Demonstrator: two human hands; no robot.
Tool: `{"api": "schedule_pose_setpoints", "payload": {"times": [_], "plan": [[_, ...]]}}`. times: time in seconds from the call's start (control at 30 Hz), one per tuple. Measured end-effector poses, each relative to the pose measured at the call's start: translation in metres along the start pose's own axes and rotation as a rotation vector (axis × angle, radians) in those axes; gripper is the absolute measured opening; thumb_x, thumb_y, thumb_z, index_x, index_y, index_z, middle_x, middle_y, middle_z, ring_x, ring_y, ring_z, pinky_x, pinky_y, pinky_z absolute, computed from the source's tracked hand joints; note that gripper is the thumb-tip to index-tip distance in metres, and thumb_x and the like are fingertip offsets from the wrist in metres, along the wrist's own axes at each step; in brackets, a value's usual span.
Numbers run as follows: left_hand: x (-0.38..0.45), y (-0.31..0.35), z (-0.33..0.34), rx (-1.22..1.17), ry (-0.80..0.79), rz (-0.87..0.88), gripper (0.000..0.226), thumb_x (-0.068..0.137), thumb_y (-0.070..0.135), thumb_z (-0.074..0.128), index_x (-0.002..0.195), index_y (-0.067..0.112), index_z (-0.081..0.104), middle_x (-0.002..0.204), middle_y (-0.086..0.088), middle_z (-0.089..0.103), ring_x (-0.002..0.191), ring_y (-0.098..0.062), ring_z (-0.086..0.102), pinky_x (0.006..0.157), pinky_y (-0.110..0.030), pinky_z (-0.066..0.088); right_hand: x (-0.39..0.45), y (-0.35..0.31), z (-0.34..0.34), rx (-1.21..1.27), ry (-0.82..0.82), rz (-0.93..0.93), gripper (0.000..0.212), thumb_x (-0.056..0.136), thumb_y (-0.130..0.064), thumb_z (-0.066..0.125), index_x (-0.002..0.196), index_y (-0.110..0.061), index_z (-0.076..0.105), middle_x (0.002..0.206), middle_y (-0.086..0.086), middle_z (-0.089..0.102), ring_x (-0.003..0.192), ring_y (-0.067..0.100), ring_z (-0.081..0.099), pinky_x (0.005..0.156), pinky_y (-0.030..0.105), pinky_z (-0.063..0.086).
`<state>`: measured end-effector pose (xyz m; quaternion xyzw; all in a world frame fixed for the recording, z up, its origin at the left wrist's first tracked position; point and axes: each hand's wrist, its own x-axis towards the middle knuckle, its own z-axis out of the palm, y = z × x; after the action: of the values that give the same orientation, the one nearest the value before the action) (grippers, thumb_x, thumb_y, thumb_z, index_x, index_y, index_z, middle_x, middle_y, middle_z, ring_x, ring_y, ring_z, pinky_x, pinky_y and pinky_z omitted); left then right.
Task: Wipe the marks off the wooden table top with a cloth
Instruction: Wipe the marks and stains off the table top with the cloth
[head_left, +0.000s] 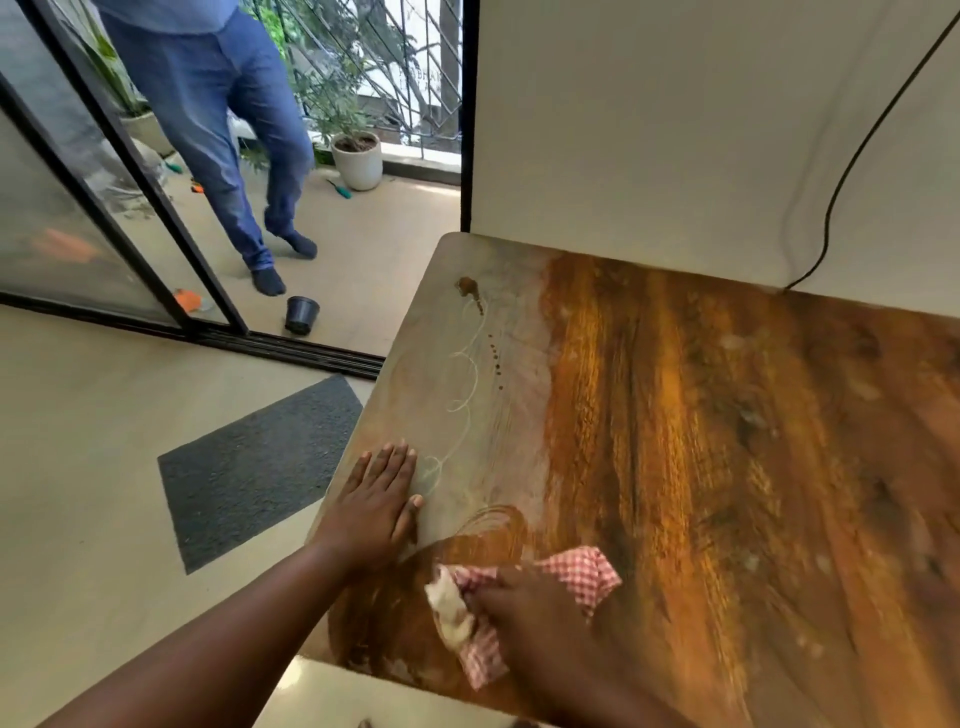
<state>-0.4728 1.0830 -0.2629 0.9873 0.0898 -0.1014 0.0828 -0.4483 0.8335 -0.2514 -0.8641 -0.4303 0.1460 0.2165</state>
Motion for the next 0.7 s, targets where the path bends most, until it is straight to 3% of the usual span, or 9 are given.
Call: {"api": "schedule_pose_setpoints", "payload": {"times": [0.07,0.17,0.27,0.37,0.43,0.5,0.57,0.63,0.7], "plan": [[0.004,-0.002,-0.005,-0.011,-0.001,-0.041,0.060,0.102,0.044,0.012,0.149,0.016,-0.011,0.159,-0.003,-0.013,0.141,-0.012,-0.024,0.114,-0.030,-0.021,-0.011,0.025,-0.014,-0.037,-0.002,-0.001,0.034,0.077,-0.036,0.047,0.104,-0.041,0.066,0.096,-0.014,0.065,0.087,0.012,0.061,0.072,0.020,0.042],[0.006,-0.006,-0.011,-0.018,-0.011,-0.104,0.060,0.102,0.046,0.012,0.149,0.017,-0.011,0.159,-0.002,-0.014,0.139,-0.011,-0.025,0.113,-0.030,-0.022,0.003,0.069,-0.037,-0.068,0.070,0.153,0.037,0.081,-0.028,0.046,0.111,-0.040,0.063,0.101,-0.010,0.064,0.091,0.012,0.056,0.071,0.023,0.037],[0.006,-0.004,-0.013,-0.014,-0.003,-0.140,0.061,0.102,0.045,0.012,0.150,0.015,-0.010,0.159,-0.003,-0.014,0.138,-0.010,-0.025,0.112,-0.030,-0.023,0.046,0.083,-0.054,-0.098,0.120,0.251,0.042,0.082,-0.017,0.050,0.118,-0.035,0.062,0.106,-0.005,0.061,0.094,0.015,0.054,0.075,0.028,0.044],[0.005,0.005,-0.012,-0.042,0.016,-0.144,0.061,0.101,0.046,0.012,0.150,0.015,-0.009,0.157,-0.001,-0.015,0.138,-0.010,-0.025,0.111,-0.029,-0.024,0.065,0.064,-0.045,-0.071,0.144,0.219,0.040,0.088,-0.019,0.049,0.123,-0.036,0.058,0.119,-0.006,0.058,0.106,0.016,0.051,0.088,0.029,0.040],[0.005,0.009,-0.009,-0.058,0.015,-0.123,0.061,0.101,0.046,0.011,0.150,0.017,-0.010,0.156,0.001,-0.016,0.138,-0.010,-0.026,0.110,-0.027,-0.024,0.054,0.043,-0.026,0.010,0.073,0.084,0.037,0.089,-0.021,0.049,0.120,-0.039,0.059,0.119,-0.009,0.057,0.109,0.015,0.049,0.090,0.027,0.034],[0.011,0.010,-0.007,-0.076,0.005,-0.107,0.060,0.101,0.046,0.010,0.150,0.018,-0.011,0.155,0.002,-0.018,0.138,-0.009,-0.027,0.109,-0.026,-0.025,0.032,0.027,-0.019,0.027,-0.084,-0.063,0.031,0.086,-0.030,0.053,0.112,-0.043,0.063,0.110,-0.011,0.061,0.103,0.014,0.053,0.087,0.027,0.037],[0.022,0.006,-0.007,-0.084,-0.011,-0.093,0.061,0.101,0.047,0.010,0.150,0.019,-0.012,0.155,0.003,-0.020,0.137,-0.009,-0.028,0.108,-0.026,-0.026,0.017,0.038,-0.021,-0.022,-0.127,-0.153,0.027,0.071,-0.038,0.066,0.096,-0.046,0.068,0.087,-0.016,0.062,0.084,0.010,0.060,0.072,0.020,0.045],[0.035,0.001,-0.007,-0.088,-0.012,-0.072,0.061,0.101,0.047,0.011,0.150,0.018,-0.012,0.156,0.002,-0.019,0.137,-0.009,-0.027,0.108,-0.026,-0.025,0.011,0.055,-0.030,-0.041,-0.097,-0.115,0.033,0.062,-0.030,0.074,0.091,-0.045,0.070,0.078,-0.016,0.061,0.073,0.009,0.061,0.065,0.017,0.045],[0.052,-0.004,-0.009,-0.096,-0.001,-0.032,0.061,0.102,0.046,0.013,0.150,0.016,-0.011,0.158,-0.001,-0.016,0.137,-0.009,-0.026,0.109,-0.026,-0.025,0.019,0.072,-0.041,0.007,-0.029,0.057,0.037,0.068,-0.016,0.067,0.097,-0.040,0.070,0.081,-0.011,0.064,0.073,0.010,0.058,0.066,0.021,0.042]]}}
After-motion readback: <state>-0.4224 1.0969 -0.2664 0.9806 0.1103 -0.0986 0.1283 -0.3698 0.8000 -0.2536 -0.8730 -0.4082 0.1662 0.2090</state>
